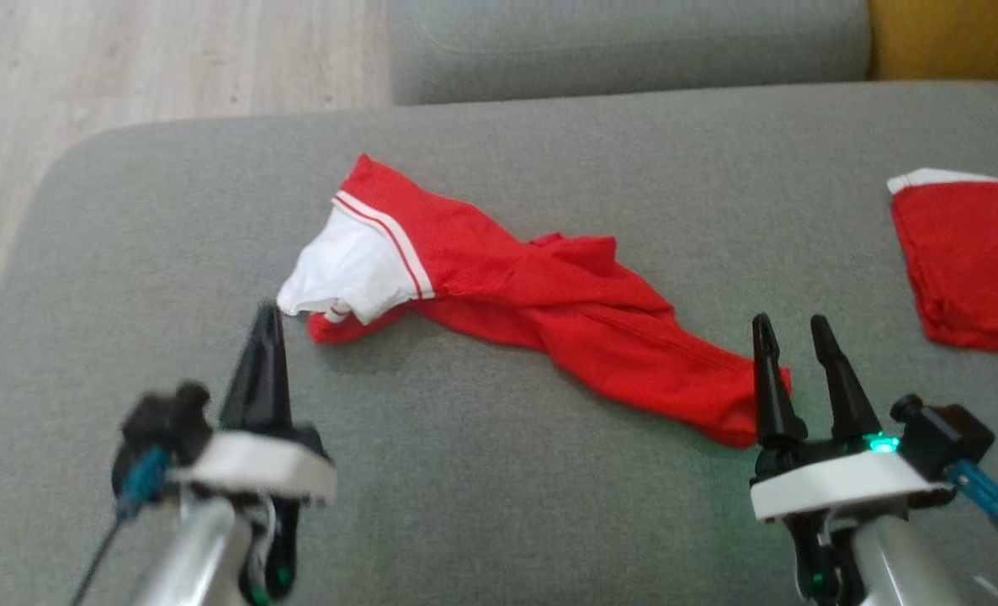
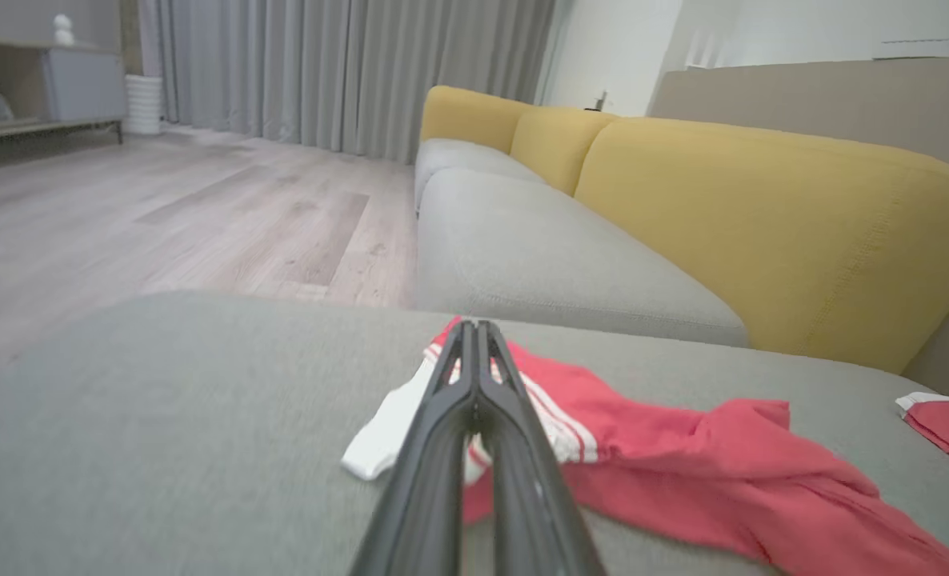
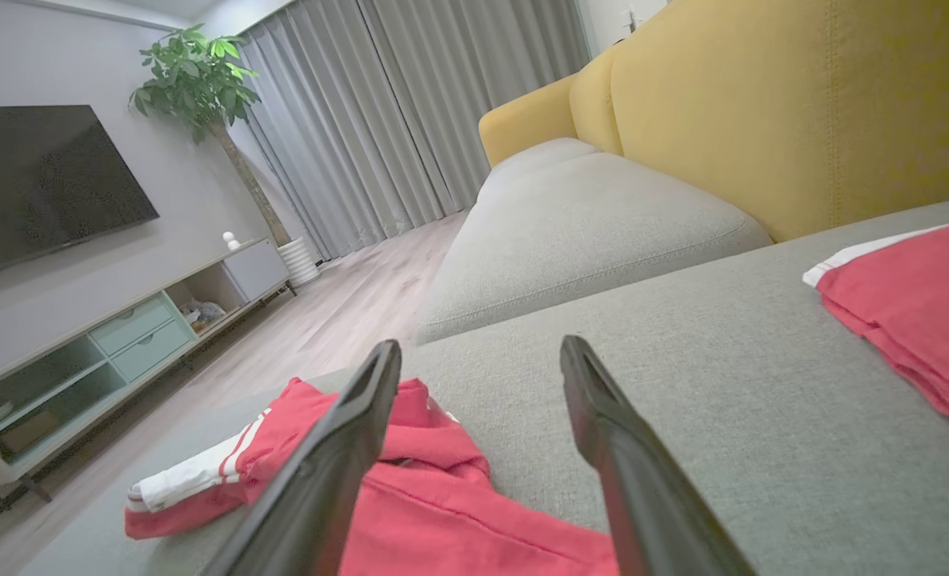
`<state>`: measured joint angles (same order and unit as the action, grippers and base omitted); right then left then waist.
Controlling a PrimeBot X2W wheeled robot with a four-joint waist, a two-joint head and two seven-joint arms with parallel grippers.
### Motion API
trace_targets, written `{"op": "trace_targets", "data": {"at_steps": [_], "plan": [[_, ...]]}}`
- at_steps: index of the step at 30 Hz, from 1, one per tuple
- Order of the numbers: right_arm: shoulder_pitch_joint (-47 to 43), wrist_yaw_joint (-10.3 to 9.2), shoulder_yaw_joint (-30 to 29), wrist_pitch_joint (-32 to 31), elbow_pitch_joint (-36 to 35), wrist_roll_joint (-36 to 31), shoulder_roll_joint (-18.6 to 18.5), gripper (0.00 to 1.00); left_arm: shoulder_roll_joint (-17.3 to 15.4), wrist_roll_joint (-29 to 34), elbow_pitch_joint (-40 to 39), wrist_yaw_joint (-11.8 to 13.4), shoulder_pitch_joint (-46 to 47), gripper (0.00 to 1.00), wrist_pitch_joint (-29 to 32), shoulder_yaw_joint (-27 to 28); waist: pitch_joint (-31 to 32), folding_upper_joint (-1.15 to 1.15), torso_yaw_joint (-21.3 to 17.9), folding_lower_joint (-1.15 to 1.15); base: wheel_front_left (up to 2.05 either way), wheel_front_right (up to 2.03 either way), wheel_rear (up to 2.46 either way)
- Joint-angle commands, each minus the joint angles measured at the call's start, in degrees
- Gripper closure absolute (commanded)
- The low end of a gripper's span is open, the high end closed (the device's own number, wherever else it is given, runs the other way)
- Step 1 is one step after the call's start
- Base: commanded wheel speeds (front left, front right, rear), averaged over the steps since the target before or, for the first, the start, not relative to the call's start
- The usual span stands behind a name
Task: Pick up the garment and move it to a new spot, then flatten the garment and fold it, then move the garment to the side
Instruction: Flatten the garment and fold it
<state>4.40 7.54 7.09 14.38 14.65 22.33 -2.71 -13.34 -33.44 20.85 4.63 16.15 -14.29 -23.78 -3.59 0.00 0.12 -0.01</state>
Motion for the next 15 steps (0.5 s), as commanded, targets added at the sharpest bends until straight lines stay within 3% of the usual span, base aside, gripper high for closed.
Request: {"op": "trace_targets", "data": {"at_steps": [1, 2, 9, 15], "plan": [[1.0, -0.05, 1.3, 0.6, -1.6, -0.6, -0.2, 0.00, -0.1, -0.8, -2.7, 0.4, -1.0, 0.59, -0.6, 2.8, 1.3, 0.00, 1.3, 0.01, 0.00, 0.00, 0.00], [0.7, -0.05, 1.3, 0.6, -1.5, -0.7, -0.2, 0.00, 0.1, -0.7, -3.1, 0.4, -2.5, 0.00, -0.6, 2.6, 1.5, 0.00, 1.5, 0.01, 0.00, 0.00, 0.00], [-0.3, -0.05, 2.1, 0.6, -1.0, -0.9, -0.2, 0.00, 2.5, 1.6, -5.8, 1.7, -9.6, 0.00, -0.7, 3.7, 2.4, 0.00, 1.7, 0.01, 0.00, 0.00, 0.00], [-0.2, -0.05, 2.4, 0.6, -0.9, -0.9, -0.2, 0.00, 3.8, 2.9, -6.1, 0.4, -9.4, 0.00, -0.7, 4.0, 1.7, 0.00, 1.4, 0.01, 0.00, 0.00, 0.00]]}}
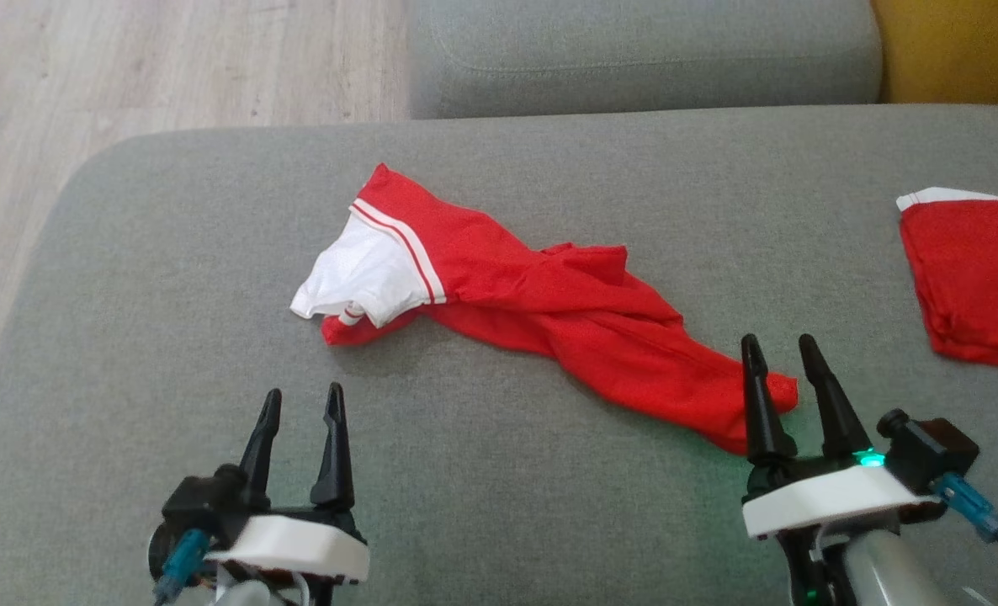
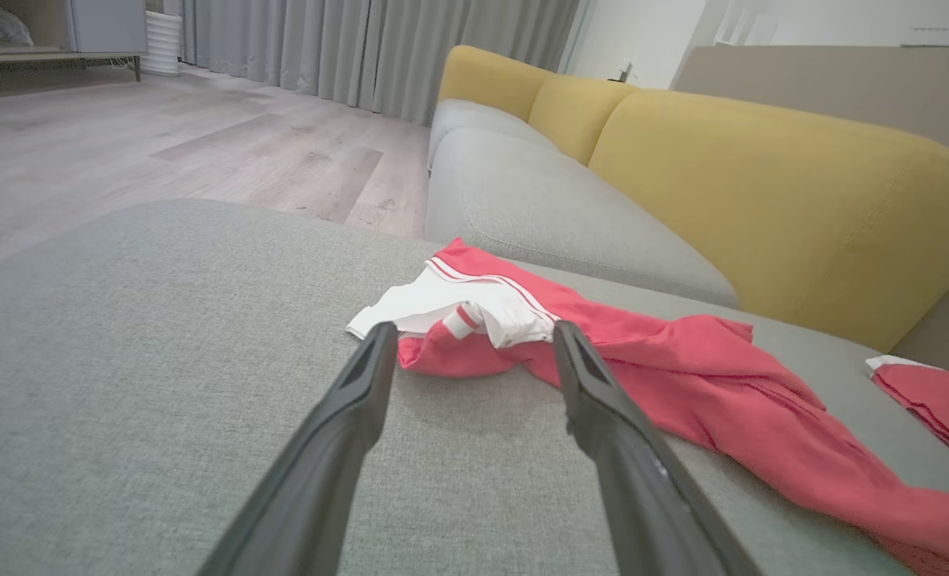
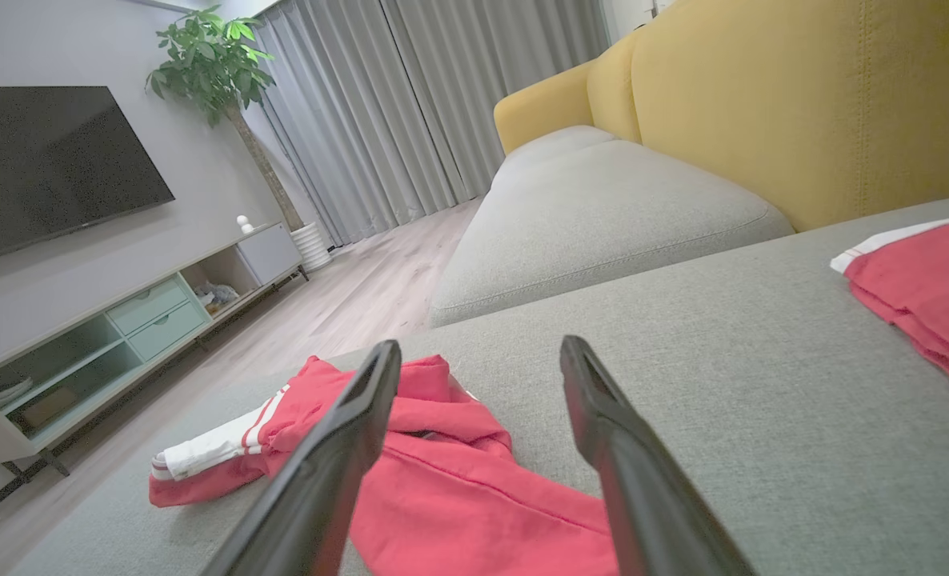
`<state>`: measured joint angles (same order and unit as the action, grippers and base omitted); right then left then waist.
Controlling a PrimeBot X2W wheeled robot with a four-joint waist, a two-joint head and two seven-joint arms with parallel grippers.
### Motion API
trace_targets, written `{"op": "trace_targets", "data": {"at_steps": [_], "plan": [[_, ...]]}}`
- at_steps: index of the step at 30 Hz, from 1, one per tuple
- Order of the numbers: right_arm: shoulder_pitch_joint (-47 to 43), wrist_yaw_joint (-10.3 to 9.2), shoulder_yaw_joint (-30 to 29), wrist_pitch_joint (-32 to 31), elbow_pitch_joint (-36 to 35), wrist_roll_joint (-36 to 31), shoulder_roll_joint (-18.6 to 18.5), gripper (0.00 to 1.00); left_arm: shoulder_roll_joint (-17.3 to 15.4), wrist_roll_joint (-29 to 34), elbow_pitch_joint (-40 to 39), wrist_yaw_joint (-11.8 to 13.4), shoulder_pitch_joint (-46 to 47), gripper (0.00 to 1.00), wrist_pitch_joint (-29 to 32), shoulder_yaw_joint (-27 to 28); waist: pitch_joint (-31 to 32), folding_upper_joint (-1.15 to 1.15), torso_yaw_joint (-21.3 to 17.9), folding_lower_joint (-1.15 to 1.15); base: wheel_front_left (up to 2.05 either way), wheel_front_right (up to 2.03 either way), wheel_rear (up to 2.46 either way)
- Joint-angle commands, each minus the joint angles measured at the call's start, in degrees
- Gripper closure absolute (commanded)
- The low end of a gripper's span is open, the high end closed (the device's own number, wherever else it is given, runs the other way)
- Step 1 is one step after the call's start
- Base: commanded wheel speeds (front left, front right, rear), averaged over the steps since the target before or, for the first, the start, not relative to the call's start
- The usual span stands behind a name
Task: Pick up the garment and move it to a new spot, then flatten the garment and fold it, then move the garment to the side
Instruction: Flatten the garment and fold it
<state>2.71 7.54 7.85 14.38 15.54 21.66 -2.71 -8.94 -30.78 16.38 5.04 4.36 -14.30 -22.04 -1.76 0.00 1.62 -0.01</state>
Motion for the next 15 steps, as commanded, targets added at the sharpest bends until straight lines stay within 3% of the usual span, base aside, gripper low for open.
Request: {"op": "trace_targets", "data": {"at_steps": [1, 7, 15], "plan": [[1.6, -0.05, 1.8, 0.6, -1.9, -0.3, -0.2, 0.00, -0.9, 0.9, -1.5, -0.1, 2.8, 0.00, -0.7, 2.1, -0.4, 0.00, -0.3, 0.01, 0.00, 0.00, 0.00], [2.5, -0.05, 2.3, 0.6, -2.1, 0.0, -0.2, 0.00, -5.0, 9.0, 1.3, 0.9, 7.9, 0.00, 1.6, -2.2, -3.0, 0.00, -1.7, 0.01, 0.00, 0.00, 0.00], [4.8, -0.05, 2.5, 0.6, -3.1, 0.4, -0.2, 0.00, -9.5, 21.1, 6.6, 1.5, 20.6, 0.00, 10.4, -9.3, -8.8, 0.00, -3.4, 0.01, 0.00, 0.00, 0.00]]}}
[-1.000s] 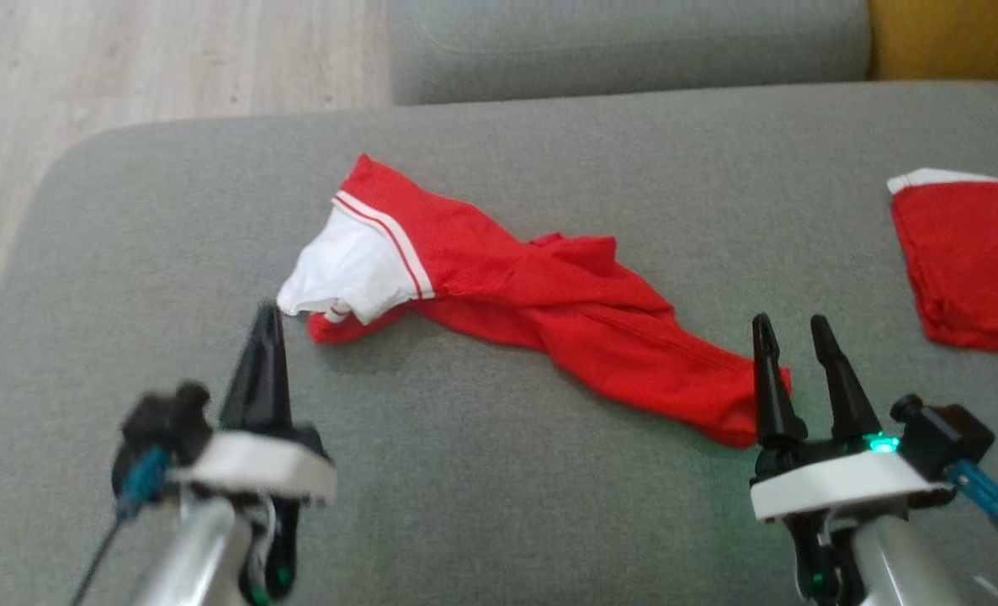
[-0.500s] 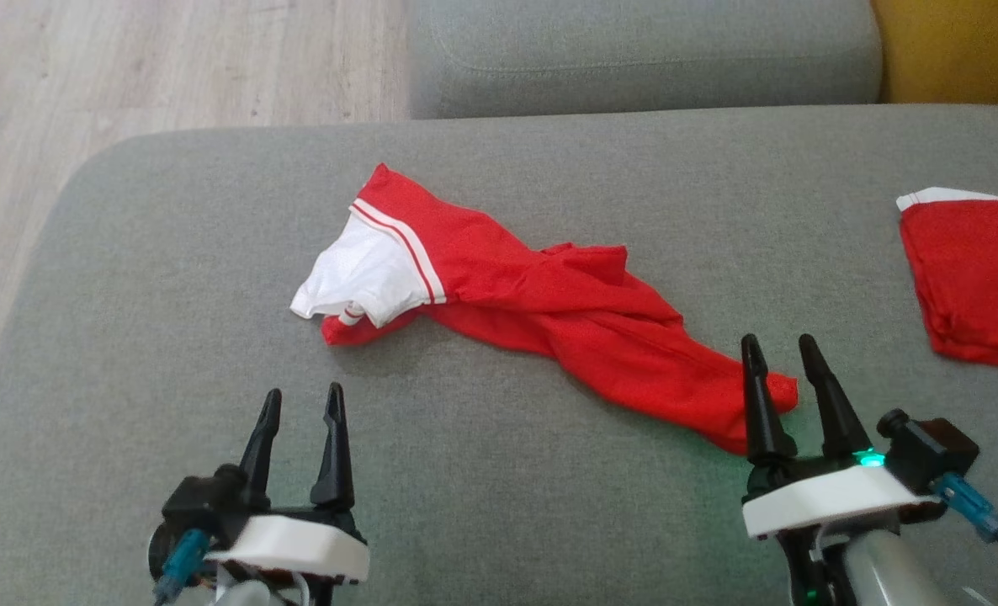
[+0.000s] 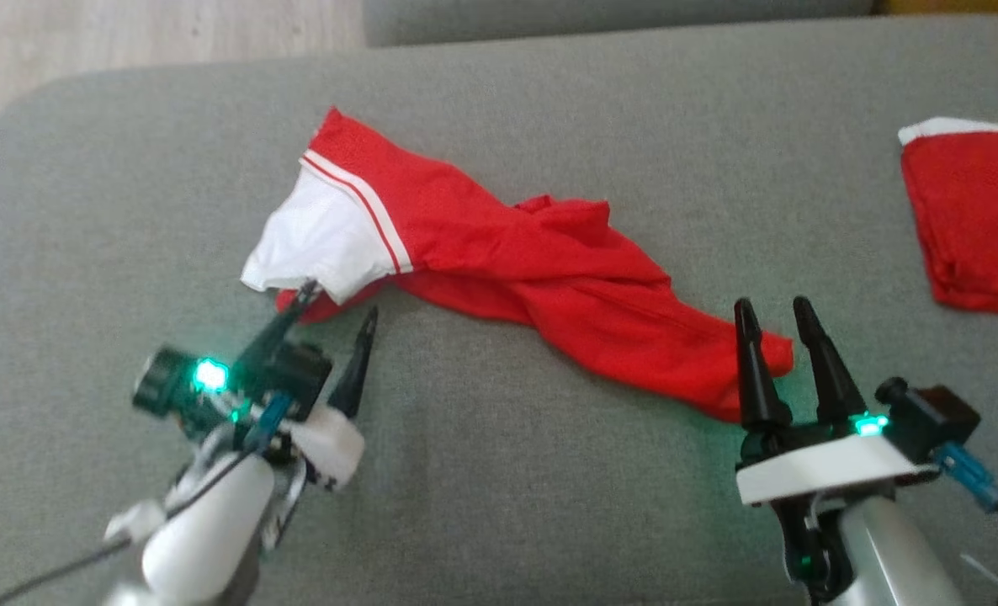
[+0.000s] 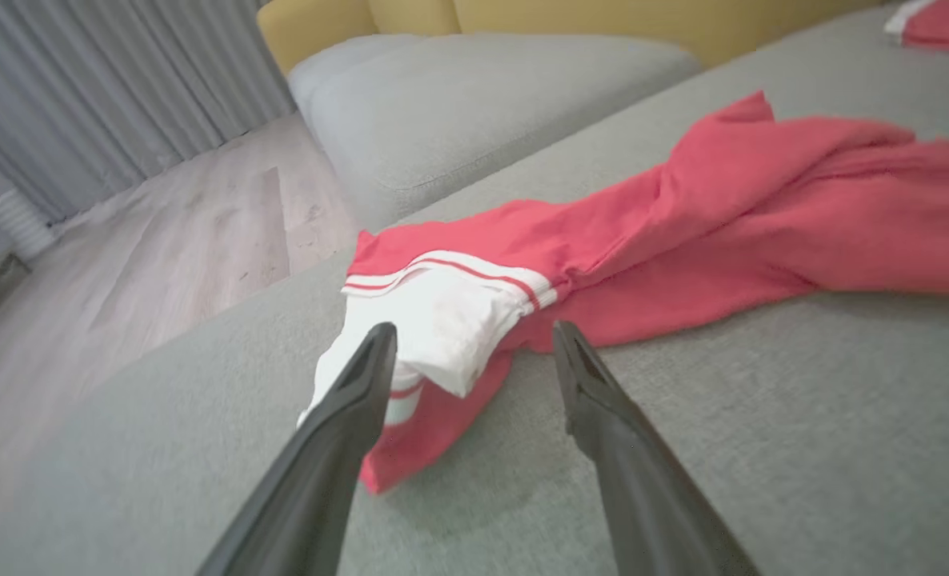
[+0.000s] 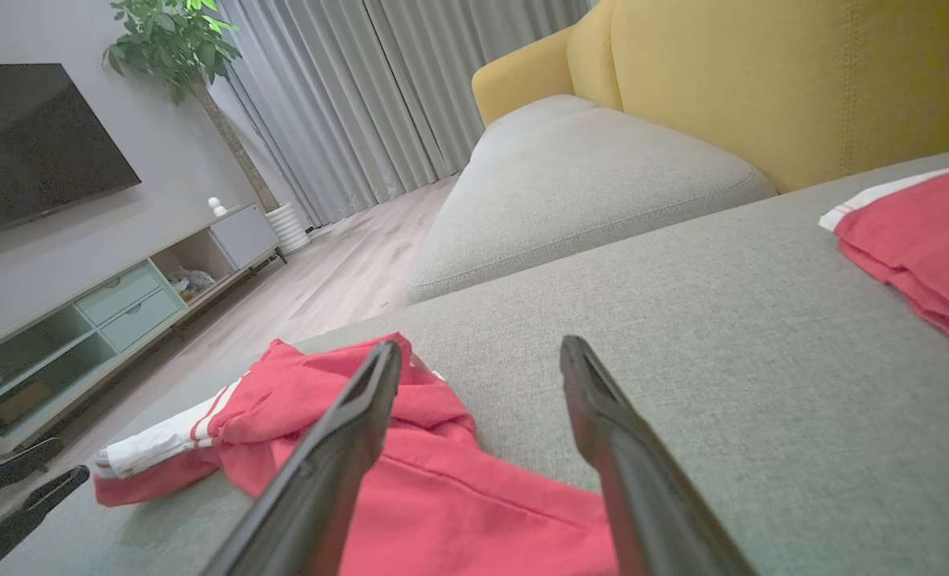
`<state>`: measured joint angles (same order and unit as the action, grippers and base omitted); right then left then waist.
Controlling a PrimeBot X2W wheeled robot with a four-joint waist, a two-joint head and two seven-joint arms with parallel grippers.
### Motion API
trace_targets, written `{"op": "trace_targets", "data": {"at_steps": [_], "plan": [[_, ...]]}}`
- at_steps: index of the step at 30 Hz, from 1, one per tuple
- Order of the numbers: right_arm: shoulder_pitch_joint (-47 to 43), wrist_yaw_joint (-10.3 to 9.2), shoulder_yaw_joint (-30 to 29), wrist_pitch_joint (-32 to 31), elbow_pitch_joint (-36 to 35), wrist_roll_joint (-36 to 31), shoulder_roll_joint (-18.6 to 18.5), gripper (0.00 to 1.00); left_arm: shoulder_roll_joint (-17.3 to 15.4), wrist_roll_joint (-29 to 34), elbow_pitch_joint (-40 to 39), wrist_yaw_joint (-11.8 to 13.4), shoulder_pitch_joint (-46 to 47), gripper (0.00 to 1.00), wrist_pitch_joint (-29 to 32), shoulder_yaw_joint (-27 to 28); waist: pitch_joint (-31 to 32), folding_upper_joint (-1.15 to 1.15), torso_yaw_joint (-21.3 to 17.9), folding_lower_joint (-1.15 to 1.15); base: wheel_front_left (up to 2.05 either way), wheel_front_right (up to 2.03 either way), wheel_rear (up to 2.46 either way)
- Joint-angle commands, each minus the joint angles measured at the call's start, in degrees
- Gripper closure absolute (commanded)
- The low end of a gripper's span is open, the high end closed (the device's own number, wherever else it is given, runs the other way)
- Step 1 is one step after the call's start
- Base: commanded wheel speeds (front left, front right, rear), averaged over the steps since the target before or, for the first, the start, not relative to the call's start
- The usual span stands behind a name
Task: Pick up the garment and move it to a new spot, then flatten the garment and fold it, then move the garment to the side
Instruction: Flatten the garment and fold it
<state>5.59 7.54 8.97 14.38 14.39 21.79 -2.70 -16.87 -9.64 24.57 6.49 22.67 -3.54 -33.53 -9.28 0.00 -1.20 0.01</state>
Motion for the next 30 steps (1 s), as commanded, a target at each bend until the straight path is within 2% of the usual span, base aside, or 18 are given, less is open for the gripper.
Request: {"op": "trace_targets", "data": {"at_steps": [1, 4, 7, 12, 19, 20, 21, 22, 23, 25, 26, 30], "plan": [[2.2, -0.05, 1.5, 0.6, -1.9, 0.2, -0.2, 0.00, -2.0, 1.4, -0.7, -0.2, 3.9, 0.00, 0.7, 1.3, -1.9, 0.00, -0.8, -0.01, 0.00, 0.00, 0.00], [3.1, -0.05, 1.6, 0.6, -1.8, 0.2, -0.2, 0.00, -2.9, 4.6, 1.6, -1.0, 7.9, 0.00, 2.7, -0.9, -3.4, 0.00, -1.4, -0.01, 0.00, 0.00, 0.00], [3.6, -0.05, 1.6, 0.6, -1.8, 0.4, -0.2, 0.00, -3.4, 6.0, 3.6, -0.6, 10.2, 0.00, 3.8, -1.5, -4.2, 0.00, -1.9, -0.01, 0.00, 0.00, 0.00], [3.9, -0.05, 1.6, 0.6, -1.7, 0.6, -0.2, 0.00, -3.9, 6.8, 5.6, 0.7, 11.9, 0.00, 3.8, -1.4, -4.6, 0.00, -2.3, -0.01, 0.00, 0.00, 0.00], [4.5, -0.05, 1.4, 0.6, -1.7, 1.1, -0.2, 0.00, -4.0, 6.8, 6.9, 0.4, 13.1, 0.00, 3.9, -2.1, -4.9, 0.00, -2.2, -0.01, 0.00, 0.00, 0.00], [4.5, -0.05, 1.5, 0.6, -1.7, 1.1, -0.2, 0.00, -3.9, 6.7, 6.8, 0.4, 13.4, 0.09, 3.6, -2.1, -4.9, 0.00, -2.2, -0.01, 0.00, 0.00, 0.00], [4.5, -0.05, 1.5, 0.6, -1.7, 1.0, -0.2, 0.00, -3.9, 6.7, 6.8, 0.4, 13.6, 0.22, 3.4, -2.2, -4.9, 0.00, -2.2, -0.01, 0.00, 0.00, 0.00], [4.5, -0.05, 1.6, 0.6, -1.6, 1.0, -0.2, 0.00, -3.8, 6.7, 6.8, 0.4, 13.7, 0.45, 3.2, -2.3, -4.9, 0.00, -2.2, -0.01, 0.00, 0.00, 0.00], [4.5, -0.05, 1.6, 0.6, -1.6, 1.0, -0.2, 0.00, -3.8, 6.7, 6.8, 0.4, 13.7, 0.45, 3.2, -2.3, -4.9, 0.00, -2.2, -0.01, 0.00, 0.00, 0.00], [4.5, -0.05, 1.7, 0.6, -1.4, 0.9, -0.2, 0.00, -3.6, 6.5, 6.7, 0.3, 13.9, 0.74, 2.8, -2.4, -4.7, 0.00, -2.1, -0.01, 0.00, 0.00, 0.00], [4.4, -0.05, 1.8, 0.6, -1.2, 0.9, -0.2, 0.00, -3.6, 6.3, 6.7, 0.3, 14.1, 1.00, 2.5, -2.5, -4.5, 0.00, -2.1, -0.01, 0.00, 0.00, 0.00], [4.3, -0.05, 1.9, 0.6, -0.9, 0.9, -0.2, 0.00, -3.6, 5.9, 6.3, 0.1, 14.2, 1.00, 2.0, -2.5, -4.1, 0.00, -2.1, -0.01, 0.00, 0.00, 0.00]]}}
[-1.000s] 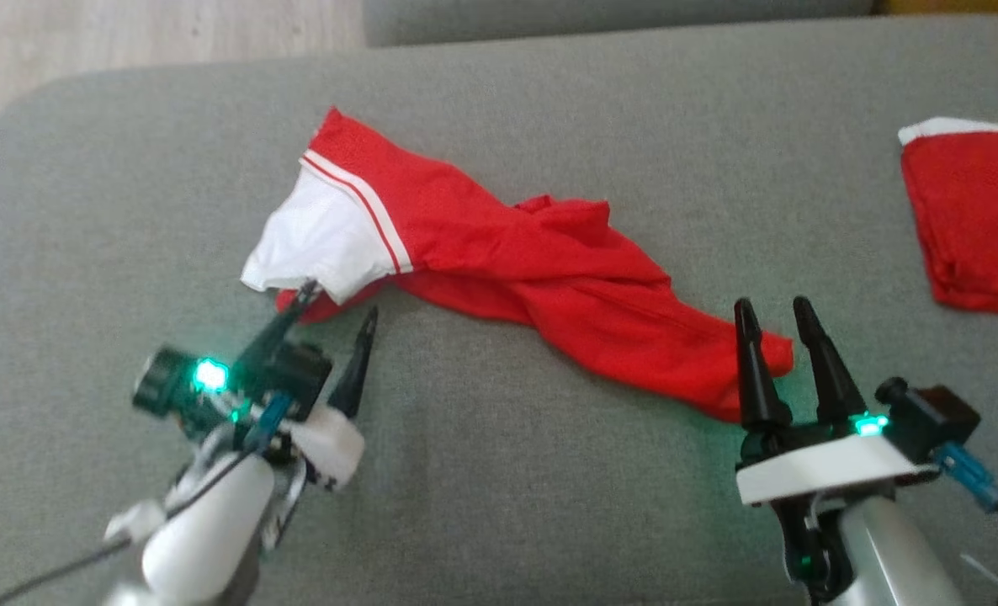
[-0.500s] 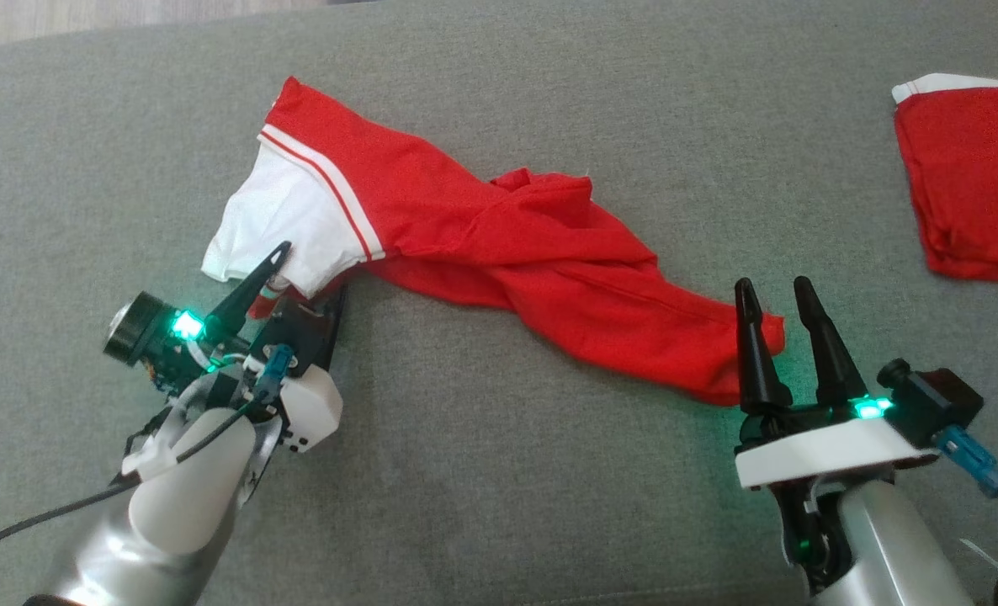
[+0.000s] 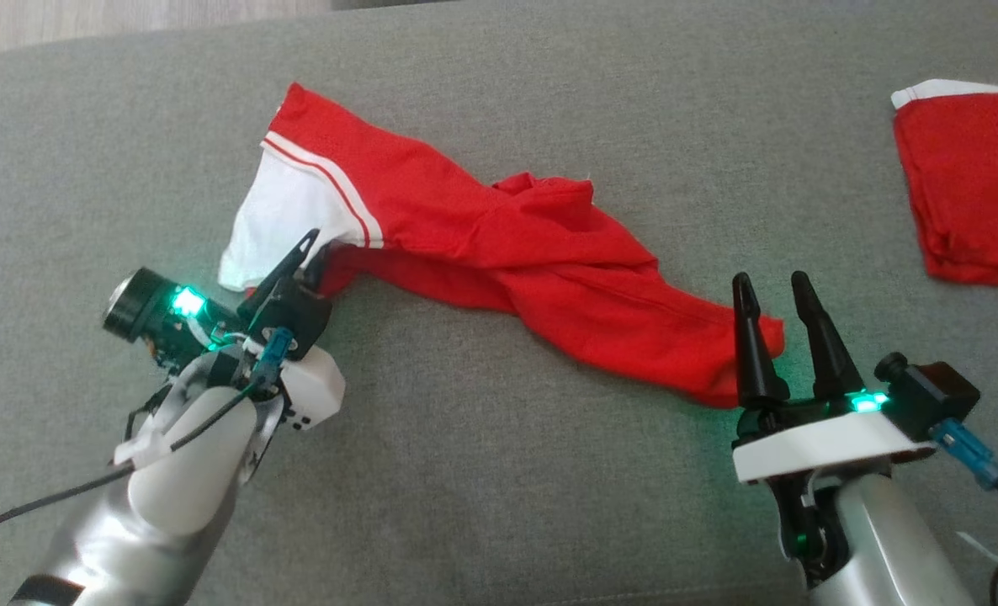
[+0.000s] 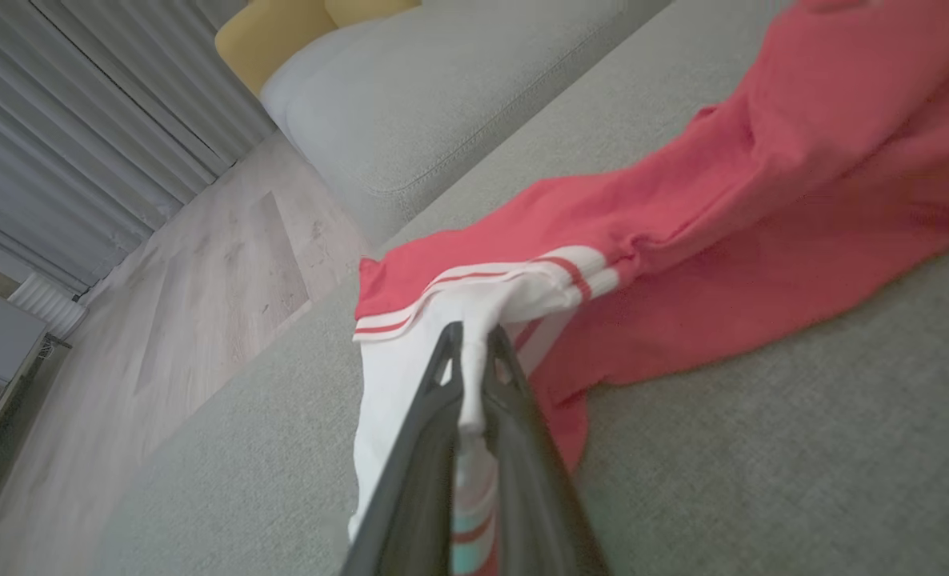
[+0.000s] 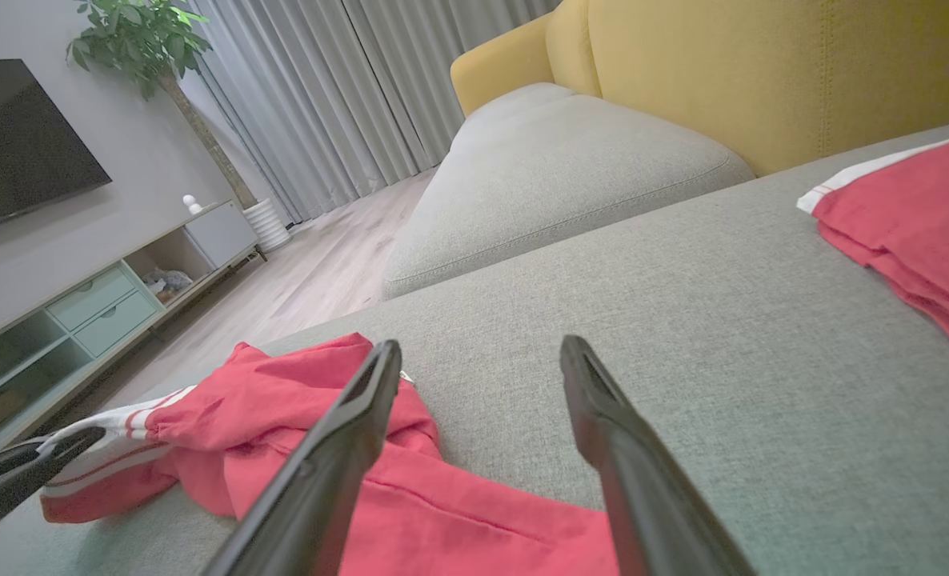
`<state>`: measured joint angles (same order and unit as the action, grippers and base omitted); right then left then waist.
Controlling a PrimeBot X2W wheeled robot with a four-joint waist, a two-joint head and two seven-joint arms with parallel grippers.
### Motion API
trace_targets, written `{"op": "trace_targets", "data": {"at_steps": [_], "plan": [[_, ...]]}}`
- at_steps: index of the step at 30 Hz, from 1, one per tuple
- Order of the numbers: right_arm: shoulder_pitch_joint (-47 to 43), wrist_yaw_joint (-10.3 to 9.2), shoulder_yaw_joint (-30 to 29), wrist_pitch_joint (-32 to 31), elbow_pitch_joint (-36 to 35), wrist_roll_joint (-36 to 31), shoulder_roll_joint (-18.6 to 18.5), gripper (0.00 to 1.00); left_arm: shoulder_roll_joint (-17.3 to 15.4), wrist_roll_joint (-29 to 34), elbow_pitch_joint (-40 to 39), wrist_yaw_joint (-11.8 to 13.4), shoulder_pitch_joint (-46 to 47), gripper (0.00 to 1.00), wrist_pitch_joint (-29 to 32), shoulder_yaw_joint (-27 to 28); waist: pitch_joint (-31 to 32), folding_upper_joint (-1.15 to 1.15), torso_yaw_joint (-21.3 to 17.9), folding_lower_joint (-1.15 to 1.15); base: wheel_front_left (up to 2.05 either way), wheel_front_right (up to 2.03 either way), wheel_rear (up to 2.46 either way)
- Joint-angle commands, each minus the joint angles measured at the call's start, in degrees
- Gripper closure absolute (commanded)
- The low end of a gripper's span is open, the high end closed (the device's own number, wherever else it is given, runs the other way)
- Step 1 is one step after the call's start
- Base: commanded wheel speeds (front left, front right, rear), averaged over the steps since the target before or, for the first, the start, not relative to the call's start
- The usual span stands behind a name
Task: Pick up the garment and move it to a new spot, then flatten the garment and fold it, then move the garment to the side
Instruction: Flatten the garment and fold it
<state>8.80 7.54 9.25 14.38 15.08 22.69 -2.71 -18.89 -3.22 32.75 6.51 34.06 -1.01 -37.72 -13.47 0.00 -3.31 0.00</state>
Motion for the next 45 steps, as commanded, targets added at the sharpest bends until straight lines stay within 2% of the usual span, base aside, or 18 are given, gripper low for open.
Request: {"op": "trace_targets", "data": {"at_steps": [1, 7, 15, 19, 26, 27, 28, 34, 37, 45], "plan": [[1.1, -0.05, 1.8, 0.6, -1.4, 0.1, -0.2, 0.00, -1.6, -0.8, -2.1, 0.0, 2.9, 1.00, -0.8, 1.8, 0.3, 0.00, -0.1, 0.00, 0.00, 0.00, 0.00], [1.3, -0.05, 2.7, 0.6, -1.1, 0.6, -0.2, 0.00, -3.7, -3.2, -4.6, -1.7, 6.1, 1.00, -0.8, 4.0, 1.6, 0.00, -1.0, 0.00, 0.00, 0.00, 0.00], [2.4, -0.05, 4.5, 0.6, -1.6, 2.3, -0.2, 0.00, -9.0, -3.3, -5.3, -9.3, 19.4, 1.00, 9.7, 4.4, -0.3, 0.00, -5.6, 0.00, 0.00, 0.00, 0.00], [3.5, -0.05, 6.4, 0.6, -1.9, 3.3, -0.2, 0.00, -10.9, -3.2, -2.3, -11.6, 25.8, 1.00, 14.7, 4.1, -2.2, 0.00, -9.2, 0.00, 0.00, 0.00, 0.00], [6.2, -0.05, 9.5, 0.6, -3.0, 5.2, -0.2, 0.00, -12.3, -2.3, 5.6, -13.2, 36.9, 1.00, 17.4, 2.8, -6.0, 0.00, -16.1, 0.00, 0.00, 0.00, 0.00], [6.4, -0.05, 9.6, 0.6, -3.1, 5.5, -0.2, 0.00, -11.9, -2.3, 6.9, -13.4, 38.2, 0.76, 17.5, 2.5, -6.3, 0.00, -16.6, 0.00, 0.00, 0.00, 0.00], [6.6, -0.05, 9.7, 0.6, -3.2, 5.8, -0.2, 0.00, -11.6, -2.0, 8.2, -13.4, 39.5, 0.00, 17.3, 2.1, -6.7, 0.00, -17.1, 0.00, 0.00, 0.00, 0.00], [6.6, -0.05, 9.5, 0.6, -3.3, 6.1, -0.2, 0.00, -8.5, -1.8, 14.7, -9.9, 44.2, 0.00, 9.4, 2.9, -7.5, 0.00, -17.1, 0.00, 0.00, 0.00, 0.00], [6.4, -0.05, 8.7, 0.6, -3.3, 6.0, -0.2, 0.00, -7.8, -1.5, 16.5, -10.2, 44.2, 0.00, 6.8, 2.1, -7.2, 0.00, -15.9, 0.00, 0.00, 0.00, 0.00], [5.7, -0.05, 5.9, 0.6, -2.1, 2.8, -0.2, 0.00, -4.6, -4.3, 19.7, -11.1, 39.5, 0.00, -2.8, 1.6, -3.6, 0.00, -8.6, 0.00, 0.00, 0.00, 0.00]]}}
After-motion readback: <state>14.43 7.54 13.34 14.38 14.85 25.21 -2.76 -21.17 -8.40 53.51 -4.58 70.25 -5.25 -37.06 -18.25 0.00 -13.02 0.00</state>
